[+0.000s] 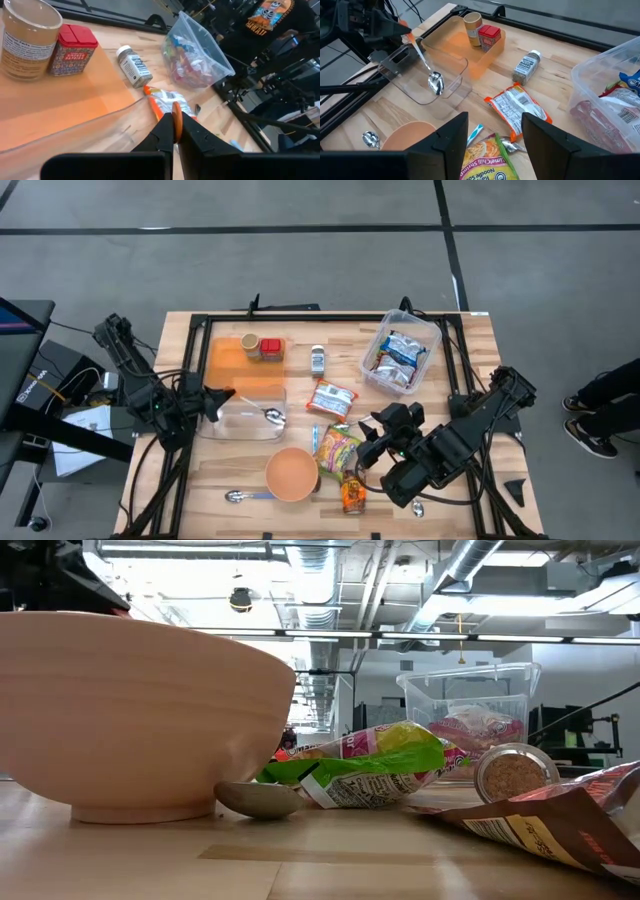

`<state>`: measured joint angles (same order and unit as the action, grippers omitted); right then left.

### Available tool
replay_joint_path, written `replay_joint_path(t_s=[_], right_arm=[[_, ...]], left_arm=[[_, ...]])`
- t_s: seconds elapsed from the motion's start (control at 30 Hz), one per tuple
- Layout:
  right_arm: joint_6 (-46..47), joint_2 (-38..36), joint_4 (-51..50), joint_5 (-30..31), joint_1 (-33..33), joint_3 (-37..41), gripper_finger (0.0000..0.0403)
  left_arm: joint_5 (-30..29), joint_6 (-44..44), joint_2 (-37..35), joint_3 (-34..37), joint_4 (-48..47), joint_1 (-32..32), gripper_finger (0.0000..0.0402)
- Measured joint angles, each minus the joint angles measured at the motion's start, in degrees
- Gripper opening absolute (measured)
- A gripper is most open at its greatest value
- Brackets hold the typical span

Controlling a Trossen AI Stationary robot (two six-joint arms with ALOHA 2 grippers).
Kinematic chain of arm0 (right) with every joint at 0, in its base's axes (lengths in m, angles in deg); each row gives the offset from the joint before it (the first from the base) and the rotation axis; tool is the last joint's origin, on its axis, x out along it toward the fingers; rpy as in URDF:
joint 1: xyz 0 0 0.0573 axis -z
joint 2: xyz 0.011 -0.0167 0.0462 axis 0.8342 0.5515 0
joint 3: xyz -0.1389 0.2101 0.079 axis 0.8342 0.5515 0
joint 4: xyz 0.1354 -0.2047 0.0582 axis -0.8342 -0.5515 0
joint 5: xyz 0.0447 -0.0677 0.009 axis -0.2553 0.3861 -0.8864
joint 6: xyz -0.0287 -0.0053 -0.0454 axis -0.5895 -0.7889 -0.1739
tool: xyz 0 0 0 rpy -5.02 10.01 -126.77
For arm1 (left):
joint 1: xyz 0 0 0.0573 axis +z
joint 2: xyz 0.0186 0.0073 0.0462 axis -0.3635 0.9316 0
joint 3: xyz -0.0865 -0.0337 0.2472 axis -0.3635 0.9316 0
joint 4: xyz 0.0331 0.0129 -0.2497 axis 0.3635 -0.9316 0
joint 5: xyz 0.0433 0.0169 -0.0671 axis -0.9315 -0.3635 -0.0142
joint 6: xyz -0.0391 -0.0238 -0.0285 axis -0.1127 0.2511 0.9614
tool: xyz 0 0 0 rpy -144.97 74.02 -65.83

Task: Pick & Place Food Item
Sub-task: Put the orange spoon into the bottom transparent bin

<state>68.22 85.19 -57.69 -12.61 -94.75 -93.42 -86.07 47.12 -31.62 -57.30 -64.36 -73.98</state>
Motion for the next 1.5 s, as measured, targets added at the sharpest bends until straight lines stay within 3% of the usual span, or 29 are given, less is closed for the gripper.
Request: replay_joint_path(t_s=[0.23,0.43,0.67,1.07,1.5], right_arm=[[0.12,0.00,-0.01,0.00,0.30,0.00,0.0180],[0.08,0.00,-0.07,0.00,0.89,0.00,0.0180],[-0.69,0.00,-0.07,0.04,1.51,0.00,0.0180],[-0.95,0.00,-0.03,0.20,1.97,0.00,0.0180],[-0.95,0.00,0.02,0.15,1.99,0.00,0.0180]], left_arm=[[0.58,-1.09,-2.09,0.09,-2.04,0.00,0.0001],[4.41,-1.05,-3.30,0.11,-4.61,0.00,0.0001],[6.09,4.34,-2.59,0.35,-9.75,0.00,0.0001],[5.45,7.67,-1.62,8.80,2.12,0.00,0.0002],[6.06,7.46,-0.13,9.31,4.03,0.00,0.0035]])
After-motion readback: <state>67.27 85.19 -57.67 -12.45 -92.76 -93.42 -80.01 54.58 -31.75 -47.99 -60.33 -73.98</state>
